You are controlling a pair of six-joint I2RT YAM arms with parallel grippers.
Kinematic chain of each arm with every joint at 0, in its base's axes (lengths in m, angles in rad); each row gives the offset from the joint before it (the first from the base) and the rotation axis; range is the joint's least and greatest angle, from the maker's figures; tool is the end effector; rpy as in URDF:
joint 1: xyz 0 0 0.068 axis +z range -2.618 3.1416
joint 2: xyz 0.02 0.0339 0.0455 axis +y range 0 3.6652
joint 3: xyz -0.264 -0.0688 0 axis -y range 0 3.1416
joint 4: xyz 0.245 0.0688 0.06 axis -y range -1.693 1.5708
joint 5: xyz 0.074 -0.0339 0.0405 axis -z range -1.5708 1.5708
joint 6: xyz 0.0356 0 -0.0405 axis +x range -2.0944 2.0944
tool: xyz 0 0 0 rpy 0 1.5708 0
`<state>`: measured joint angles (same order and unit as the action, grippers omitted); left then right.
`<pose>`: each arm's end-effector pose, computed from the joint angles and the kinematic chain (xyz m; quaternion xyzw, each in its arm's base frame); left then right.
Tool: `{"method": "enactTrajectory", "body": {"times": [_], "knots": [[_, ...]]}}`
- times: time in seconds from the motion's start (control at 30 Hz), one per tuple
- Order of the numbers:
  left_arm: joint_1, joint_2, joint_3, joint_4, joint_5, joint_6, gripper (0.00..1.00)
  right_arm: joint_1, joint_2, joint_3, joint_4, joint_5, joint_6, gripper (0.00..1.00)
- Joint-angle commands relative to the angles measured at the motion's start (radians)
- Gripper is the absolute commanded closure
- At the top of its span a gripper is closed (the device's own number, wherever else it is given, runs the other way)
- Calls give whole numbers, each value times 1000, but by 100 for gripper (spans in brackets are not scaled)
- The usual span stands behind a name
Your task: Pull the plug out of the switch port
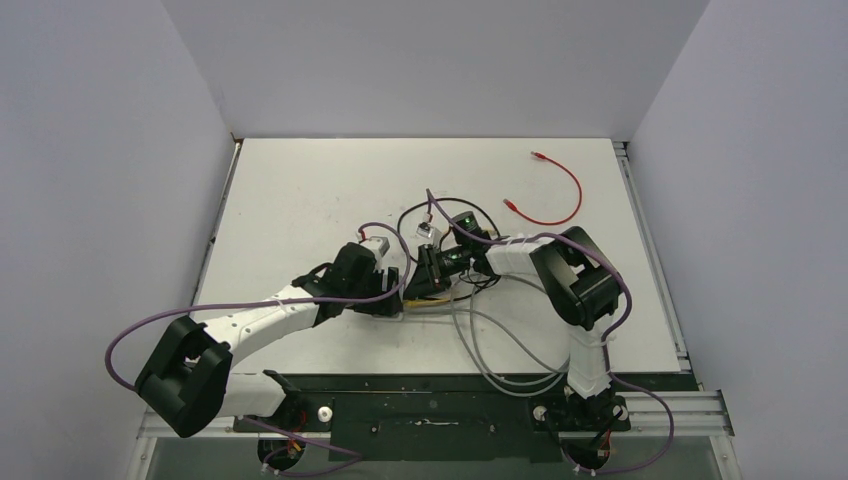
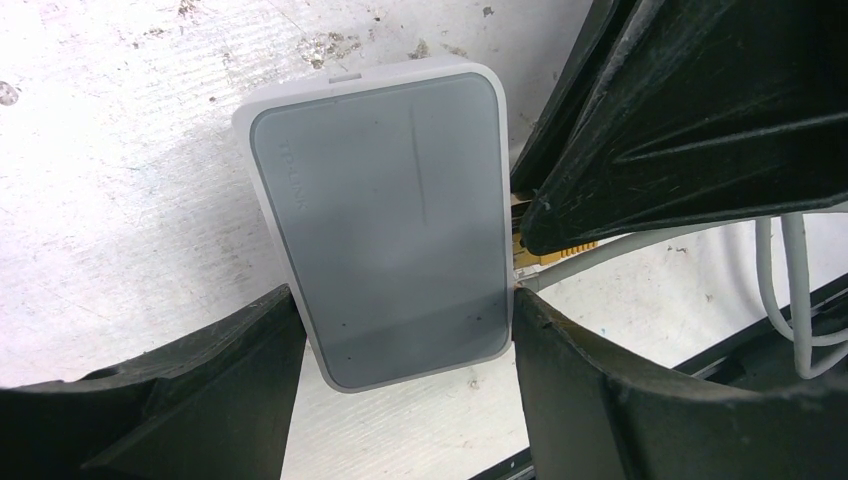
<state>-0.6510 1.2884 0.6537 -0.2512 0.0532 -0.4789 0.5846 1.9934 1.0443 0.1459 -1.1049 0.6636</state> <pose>0.1966 -0.1522 0.1852 0.0898 0.9374 -0.2009 0.2701 0.3012 0.2375 0.1253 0.1652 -0.7965 -0.5811 0.0257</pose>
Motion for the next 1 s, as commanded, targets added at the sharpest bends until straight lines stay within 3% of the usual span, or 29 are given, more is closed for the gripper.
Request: {"method": "enactTrajectory", "body": {"times": [0.0, 0.4, 0.67, 0.7, 0.83, 0.97], "knots": [[7, -28, 22, 52, -2, -6, 63, 0, 13, 30, -201, 113, -151, 95], [7, -17, 41, 19, -35, -7, 67, 1, 0, 99, -393, 268, -253, 95], [7, 7, 58, -5, -44, -7, 72, 0, -22, 99, -374, 269, -247, 95], [7, 7, 57, 1, -43, -6, 69, 0, -23, 99, -372, 266, -247, 95], [5, 6, 50, 43, 0, 4, 39, 1, -22, 98, -360, 250, -241, 95], [-2, 44, 73, 21, -6, 14, 32, 1, -22, 96, -352, 239, -238, 95]]}}
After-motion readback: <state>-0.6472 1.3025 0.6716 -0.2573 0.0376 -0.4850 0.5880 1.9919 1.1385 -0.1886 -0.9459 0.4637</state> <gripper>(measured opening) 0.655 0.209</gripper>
